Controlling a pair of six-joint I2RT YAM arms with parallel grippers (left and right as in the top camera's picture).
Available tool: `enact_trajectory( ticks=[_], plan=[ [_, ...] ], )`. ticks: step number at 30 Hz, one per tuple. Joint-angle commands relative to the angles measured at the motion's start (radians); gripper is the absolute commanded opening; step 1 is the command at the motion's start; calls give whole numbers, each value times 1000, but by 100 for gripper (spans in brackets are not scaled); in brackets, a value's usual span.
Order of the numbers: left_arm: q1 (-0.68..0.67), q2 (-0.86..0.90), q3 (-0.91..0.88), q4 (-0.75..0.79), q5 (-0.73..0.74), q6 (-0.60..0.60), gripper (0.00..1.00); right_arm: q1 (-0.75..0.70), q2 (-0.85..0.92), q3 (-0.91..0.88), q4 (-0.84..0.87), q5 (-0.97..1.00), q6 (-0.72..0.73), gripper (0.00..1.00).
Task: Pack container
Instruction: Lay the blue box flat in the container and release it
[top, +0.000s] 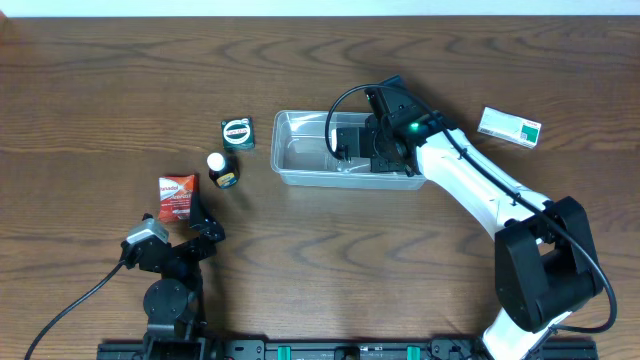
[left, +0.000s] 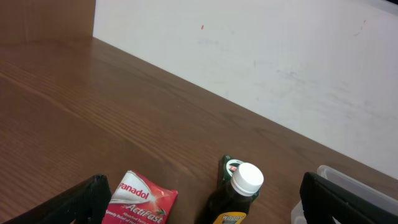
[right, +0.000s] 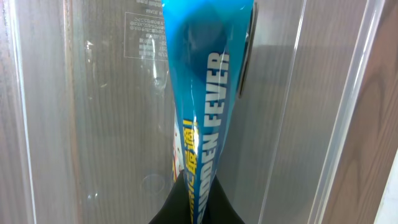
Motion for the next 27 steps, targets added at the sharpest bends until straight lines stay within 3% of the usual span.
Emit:
enact_trajectory(
  ticks=[1,27],
  plan=[
    [4,-6,-23,-30,-9,18,98,-22,2,-21,1,-12,-8,1],
    [4,-6,-23,-30,-9,18,98,-46,2,-27,-2,1,-2,1]
  ],
)
